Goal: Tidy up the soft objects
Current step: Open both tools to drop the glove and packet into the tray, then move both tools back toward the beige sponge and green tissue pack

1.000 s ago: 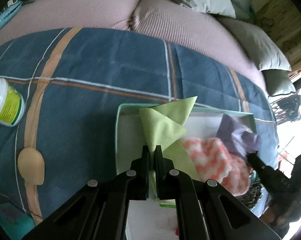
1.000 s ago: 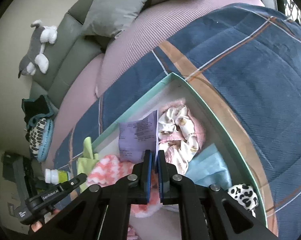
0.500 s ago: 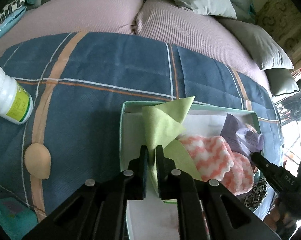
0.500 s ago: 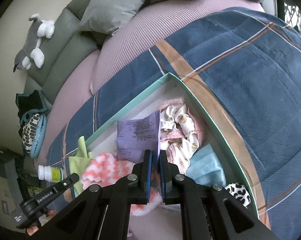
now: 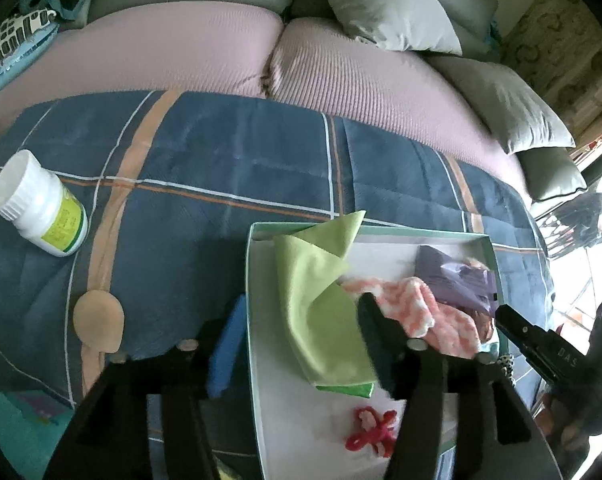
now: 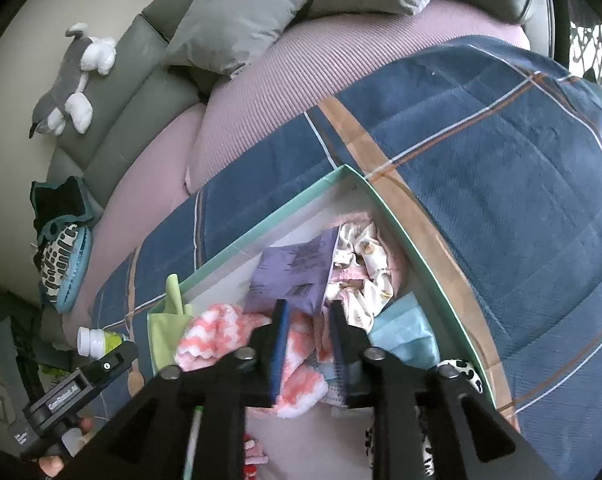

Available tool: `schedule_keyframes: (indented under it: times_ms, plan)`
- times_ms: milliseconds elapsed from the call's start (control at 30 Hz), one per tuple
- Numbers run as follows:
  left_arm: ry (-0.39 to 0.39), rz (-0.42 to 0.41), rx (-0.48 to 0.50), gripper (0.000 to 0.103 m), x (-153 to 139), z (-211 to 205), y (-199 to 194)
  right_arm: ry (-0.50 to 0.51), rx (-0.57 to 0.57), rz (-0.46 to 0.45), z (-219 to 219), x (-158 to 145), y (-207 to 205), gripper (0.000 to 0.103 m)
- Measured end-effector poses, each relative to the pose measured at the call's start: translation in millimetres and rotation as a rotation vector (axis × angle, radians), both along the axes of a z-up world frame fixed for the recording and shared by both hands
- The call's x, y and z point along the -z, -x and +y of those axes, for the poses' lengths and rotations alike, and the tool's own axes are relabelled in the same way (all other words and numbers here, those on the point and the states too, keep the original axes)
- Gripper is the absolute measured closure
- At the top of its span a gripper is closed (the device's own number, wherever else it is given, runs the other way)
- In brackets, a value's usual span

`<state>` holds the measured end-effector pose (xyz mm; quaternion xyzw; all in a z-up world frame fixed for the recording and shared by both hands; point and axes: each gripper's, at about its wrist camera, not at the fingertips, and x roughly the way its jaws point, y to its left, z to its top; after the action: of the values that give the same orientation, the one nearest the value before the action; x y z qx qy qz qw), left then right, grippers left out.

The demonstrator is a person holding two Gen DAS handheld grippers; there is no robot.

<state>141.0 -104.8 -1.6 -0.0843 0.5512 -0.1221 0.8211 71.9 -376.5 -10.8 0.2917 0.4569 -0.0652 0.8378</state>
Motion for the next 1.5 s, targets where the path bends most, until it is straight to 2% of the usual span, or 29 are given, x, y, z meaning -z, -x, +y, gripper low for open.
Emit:
schedule_keyframes:
  times_ms: [200,267,333,367,400,467,533,733,833,933,1000,1167,1500]
  plan:
    - [-0.022,-0.038,-0.001,0.039,-5,-2,5,0.045,-0.01,0.004,5,-6,1,0.076]
    - [-0.03,-0.046,-0.003,0.026,-4,-2,2,0.061,-0.013,0.008,7,-7,1,0.076]
    - [-0.032,-0.052,-0.005,0.023,-4,0,1,0.08,-0.01,0.011,8,-8,1,0.065]
    - [-0.035,-0.052,-0.006,0.022,-4,0,1,0.092,-0.004,0.012,8,-9,1,0.049]
    - [-0.039,-0.053,-0.006,0.021,-3,1,1,0.1,0.0,0.012,8,-9,1,0.041]
    - [-0.053,-0.062,-0.008,0.013,-3,2,2,0.111,0.002,0.01,8,-10,2,0.041]
    - [-0.07,-0.072,-0.01,0.013,-3,2,2,0.123,0.003,0.013,8,-11,2,0.04]
    - [-0.095,-0.095,-0.024,0.012,-5,6,4,0.171,-0.001,0.019,11,-12,2,0.031]
    - [-0.107,-0.118,-0.038,0.006,-8,11,5,0.189,-0.004,0.004,13,-13,3,0.021]
    - [-0.111,-0.149,-0.058,0.005,-13,17,6,0.212,-0.011,-0.009,16,-15,2,0.014]
    - [-0.12,-0.172,-0.071,0.005,-17,22,8,0.233,-0.018,-0.019,20,-16,2,0.003]
    - [-0.13,-0.184,-0.087,0.005,-22,32,11,0.274,-0.043,-0.048,31,-22,3,0.001]
    - [-0.142,-0.219,-0.139,0.005,-41,67,29,0.304,-0.073,-0.042,55,-26,11,0.001]
